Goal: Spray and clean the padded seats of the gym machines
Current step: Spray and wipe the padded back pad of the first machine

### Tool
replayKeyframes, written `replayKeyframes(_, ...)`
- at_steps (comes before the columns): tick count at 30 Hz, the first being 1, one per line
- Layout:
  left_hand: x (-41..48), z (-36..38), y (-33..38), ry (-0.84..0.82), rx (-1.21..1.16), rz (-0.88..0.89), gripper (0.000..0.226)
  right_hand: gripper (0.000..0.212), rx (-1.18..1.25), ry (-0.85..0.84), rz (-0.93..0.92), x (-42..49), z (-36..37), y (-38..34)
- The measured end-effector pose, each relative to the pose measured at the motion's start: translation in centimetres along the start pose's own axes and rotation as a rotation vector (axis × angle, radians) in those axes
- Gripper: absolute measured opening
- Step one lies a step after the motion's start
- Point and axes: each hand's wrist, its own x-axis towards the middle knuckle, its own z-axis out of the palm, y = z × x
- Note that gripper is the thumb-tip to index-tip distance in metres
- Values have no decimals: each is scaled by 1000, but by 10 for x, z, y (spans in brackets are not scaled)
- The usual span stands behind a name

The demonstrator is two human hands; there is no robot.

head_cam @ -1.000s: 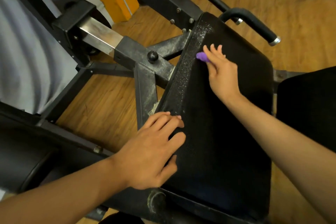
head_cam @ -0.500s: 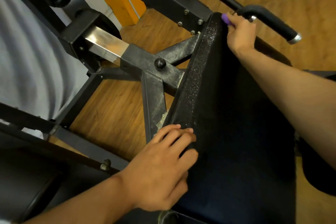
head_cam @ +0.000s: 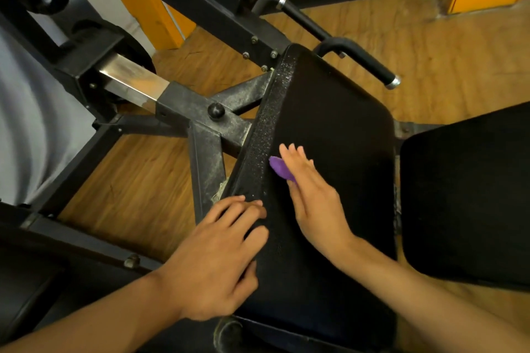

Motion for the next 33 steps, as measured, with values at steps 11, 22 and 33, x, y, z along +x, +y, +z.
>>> replayKeyframes(11,0,3,-6,9,-110,16,29,50,-117,213,230,209,-10,66)
replayKeyframes(22,-1,4,-13,0,-108,53,30,36,-35,224,311,271,-22,90)
replayKeyframes(33,-1,2,-9,0,38,97,31,52,5,73,105,57,1,21)
